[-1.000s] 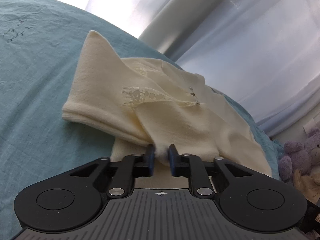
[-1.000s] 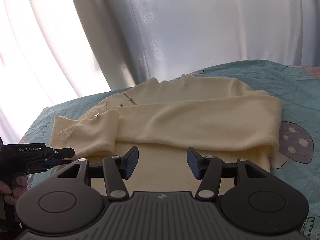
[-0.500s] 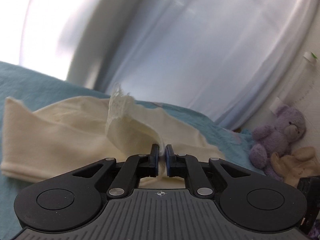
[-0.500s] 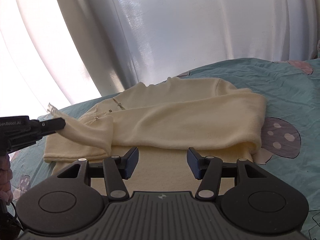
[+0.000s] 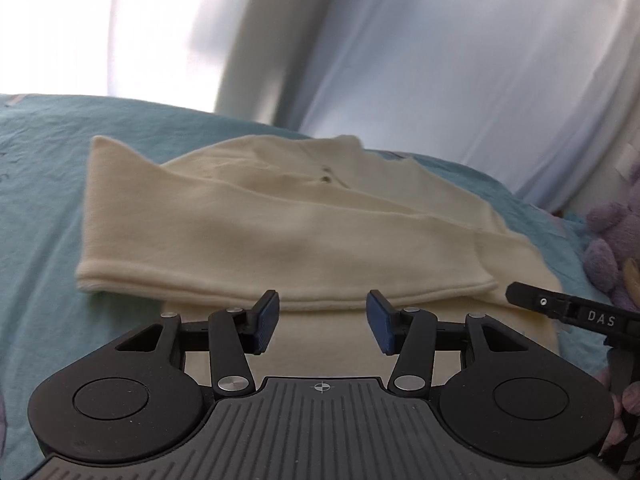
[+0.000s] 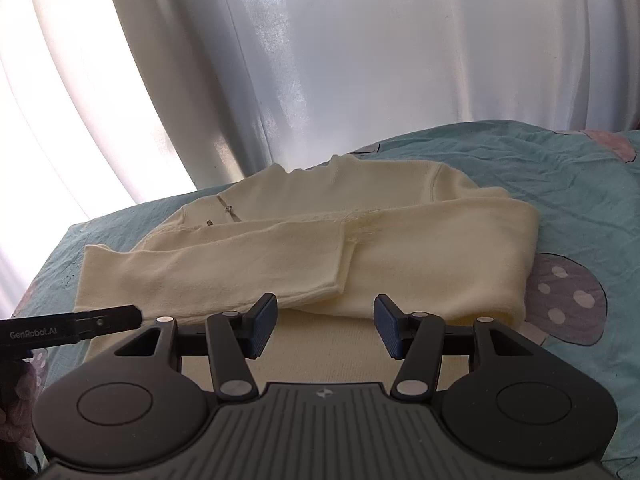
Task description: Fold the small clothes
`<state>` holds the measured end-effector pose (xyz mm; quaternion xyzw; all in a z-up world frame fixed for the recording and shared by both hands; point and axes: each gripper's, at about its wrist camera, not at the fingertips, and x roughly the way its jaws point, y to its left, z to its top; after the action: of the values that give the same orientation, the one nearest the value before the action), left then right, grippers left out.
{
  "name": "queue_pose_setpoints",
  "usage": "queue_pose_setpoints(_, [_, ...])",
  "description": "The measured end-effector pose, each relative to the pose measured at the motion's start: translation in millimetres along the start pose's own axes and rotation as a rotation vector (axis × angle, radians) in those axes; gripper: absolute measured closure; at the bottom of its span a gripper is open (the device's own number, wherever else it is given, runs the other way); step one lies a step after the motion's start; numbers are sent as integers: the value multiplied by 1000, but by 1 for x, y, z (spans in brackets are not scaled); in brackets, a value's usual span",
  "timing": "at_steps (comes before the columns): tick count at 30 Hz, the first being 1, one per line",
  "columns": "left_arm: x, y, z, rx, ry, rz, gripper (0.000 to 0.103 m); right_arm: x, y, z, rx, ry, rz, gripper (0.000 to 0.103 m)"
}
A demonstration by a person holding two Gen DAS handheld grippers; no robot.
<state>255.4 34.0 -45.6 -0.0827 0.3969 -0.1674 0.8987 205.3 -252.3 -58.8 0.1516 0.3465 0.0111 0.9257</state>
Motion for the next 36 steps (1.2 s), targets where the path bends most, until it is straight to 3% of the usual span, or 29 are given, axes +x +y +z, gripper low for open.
queue_pose_setpoints(6, [-1,25,-3,-43,3,66,48,38,-10,12,73,79,25,52])
queue_pose_setpoints(8, [0,27,-4,-44,3,77,48,44,-9,15,81,84,31,65])
queue_pose_setpoints(9, [1,27,-4,-46,4,77,47,46,-9,17,84,87,37,77])
queue_pose_setpoints(13, [5,27,-4,-45,20,86,44,54,-7,19,94,98,46,96])
queue_pose_setpoints(18, [6,33,0,-42,21,120,40,33,-3,27,51,-4,8,97])
queue_pose_setpoints(23, [8,40,6,-37,2,190,39,2,-20,30,36,-114,-128,97])
queue_pose_setpoints(26, [14,47,9,-62,9,179,39,2,-37,23,66,-80,-189,97])
queue_pose_setpoints(29, [20,48,10,-63,18,171,39,11,-58,16,158,8,-150,94])
queue_pose_setpoints(31, [22,47,11,-53,20,174,39,15,-65,13,213,30,-98,77])
queue_pose_setpoints(32, [23,47,12,-50,20,174,39,16,-68,13,238,23,-74,75])
queue_pose_setpoints(35, [26,47,13,-56,21,178,39,27,-63,16,229,22,-70,79])
queue_pose_setpoints(36, [26,47,13,-59,21,179,39,29,-61,18,214,22,-74,92])
